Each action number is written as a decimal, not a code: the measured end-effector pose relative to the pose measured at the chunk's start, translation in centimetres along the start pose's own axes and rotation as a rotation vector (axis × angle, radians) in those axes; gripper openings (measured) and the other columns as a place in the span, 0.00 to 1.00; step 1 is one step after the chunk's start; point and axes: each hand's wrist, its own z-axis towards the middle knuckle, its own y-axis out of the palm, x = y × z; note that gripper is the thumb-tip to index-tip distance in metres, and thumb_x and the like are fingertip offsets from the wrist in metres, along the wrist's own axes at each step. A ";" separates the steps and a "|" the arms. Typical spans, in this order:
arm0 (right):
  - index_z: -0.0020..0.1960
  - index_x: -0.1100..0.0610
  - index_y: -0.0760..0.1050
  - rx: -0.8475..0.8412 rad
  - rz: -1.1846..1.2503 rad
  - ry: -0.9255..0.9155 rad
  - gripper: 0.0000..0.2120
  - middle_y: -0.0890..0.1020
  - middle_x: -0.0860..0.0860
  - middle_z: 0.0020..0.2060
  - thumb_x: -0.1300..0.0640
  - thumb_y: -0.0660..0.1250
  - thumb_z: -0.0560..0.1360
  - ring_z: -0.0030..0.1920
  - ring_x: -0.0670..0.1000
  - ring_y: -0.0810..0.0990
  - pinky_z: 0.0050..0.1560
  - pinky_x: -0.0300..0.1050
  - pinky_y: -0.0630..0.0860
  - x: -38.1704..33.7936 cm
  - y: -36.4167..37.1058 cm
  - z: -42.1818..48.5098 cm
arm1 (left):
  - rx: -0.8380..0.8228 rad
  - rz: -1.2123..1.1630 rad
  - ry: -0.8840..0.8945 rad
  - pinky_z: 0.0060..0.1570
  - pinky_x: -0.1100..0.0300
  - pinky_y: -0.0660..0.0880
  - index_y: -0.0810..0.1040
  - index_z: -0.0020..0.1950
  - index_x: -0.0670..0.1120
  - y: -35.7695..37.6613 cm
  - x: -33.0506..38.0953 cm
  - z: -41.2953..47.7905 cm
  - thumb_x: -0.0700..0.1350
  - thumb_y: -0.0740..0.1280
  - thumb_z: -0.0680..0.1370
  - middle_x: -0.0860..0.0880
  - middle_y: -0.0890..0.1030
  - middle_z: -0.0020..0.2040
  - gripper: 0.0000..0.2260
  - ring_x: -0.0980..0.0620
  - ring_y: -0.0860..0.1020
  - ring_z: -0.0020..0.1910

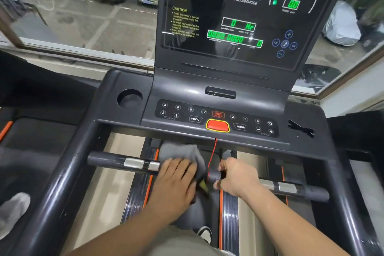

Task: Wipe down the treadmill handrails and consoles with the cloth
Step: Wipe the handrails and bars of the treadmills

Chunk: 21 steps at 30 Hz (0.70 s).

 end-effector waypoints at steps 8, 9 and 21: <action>0.64 0.47 0.77 0.028 -0.097 -0.044 0.21 0.81 0.48 0.62 0.43 0.73 0.74 0.65 0.54 0.78 0.59 0.42 0.74 -0.6 -0.3 -0.4 | -0.415 -0.191 -0.195 0.58 0.49 0.72 0.78 0.59 0.49 -3.2 -1.2 8.8 0.55 0.48 0.82 0.43 0.81 0.62 0.21 0.40 0.79 0.61; 0.62 0.48 0.78 0.026 -0.100 -0.045 0.19 0.81 0.48 0.60 0.43 0.73 0.73 0.64 0.54 0.79 0.57 0.42 0.74 -0.6 -0.4 -0.4 | -0.518 -0.221 -0.222 0.58 0.49 0.70 0.77 0.62 0.49 -3.3 -1.1 9.9 0.55 0.47 0.81 0.43 0.79 0.66 0.23 0.40 0.77 0.65; 0.56 0.48 0.78 0.025 -0.099 -0.066 0.17 0.80 0.46 0.54 0.41 0.73 0.71 0.59 0.53 0.79 0.53 0.43 0.76 -0.3 0.0 0.2 | -0.203 -0.023 -0.053 0.55 0.49 0.72 0.78 0.59 0.51 -2.3 -0.4 5.2 0.66 0.48 0.82 0.46 0.83 0.55 0.26 0.41 0.80 0.55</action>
